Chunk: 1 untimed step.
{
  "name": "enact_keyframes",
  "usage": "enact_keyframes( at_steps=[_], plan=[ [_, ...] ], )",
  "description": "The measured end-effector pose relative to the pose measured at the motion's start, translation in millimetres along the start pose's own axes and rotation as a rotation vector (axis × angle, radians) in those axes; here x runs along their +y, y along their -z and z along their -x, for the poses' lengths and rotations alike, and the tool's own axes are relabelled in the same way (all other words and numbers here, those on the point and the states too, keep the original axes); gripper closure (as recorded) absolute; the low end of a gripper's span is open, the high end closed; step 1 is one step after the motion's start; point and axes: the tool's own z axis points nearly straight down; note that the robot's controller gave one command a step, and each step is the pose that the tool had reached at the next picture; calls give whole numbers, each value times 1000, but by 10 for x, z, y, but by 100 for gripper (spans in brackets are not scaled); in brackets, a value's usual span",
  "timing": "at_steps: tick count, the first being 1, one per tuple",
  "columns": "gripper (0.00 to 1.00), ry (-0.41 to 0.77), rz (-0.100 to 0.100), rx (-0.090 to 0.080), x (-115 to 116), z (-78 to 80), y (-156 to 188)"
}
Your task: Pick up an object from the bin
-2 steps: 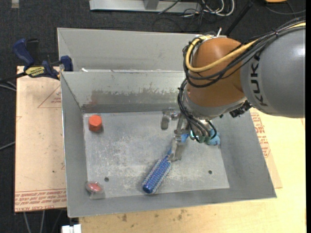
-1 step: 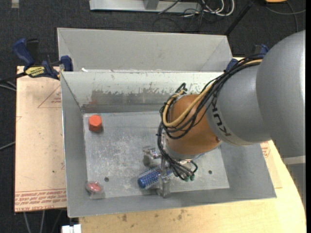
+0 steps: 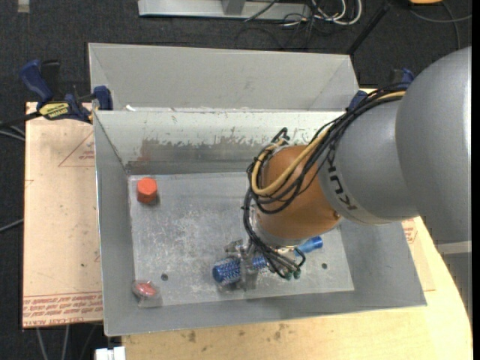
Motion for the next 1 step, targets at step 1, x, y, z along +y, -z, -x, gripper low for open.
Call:
enact_keyframes(
  at_steps=[1],
  plan=[
    [100,-10,-1,-10,271,155,1429]
  ],
)
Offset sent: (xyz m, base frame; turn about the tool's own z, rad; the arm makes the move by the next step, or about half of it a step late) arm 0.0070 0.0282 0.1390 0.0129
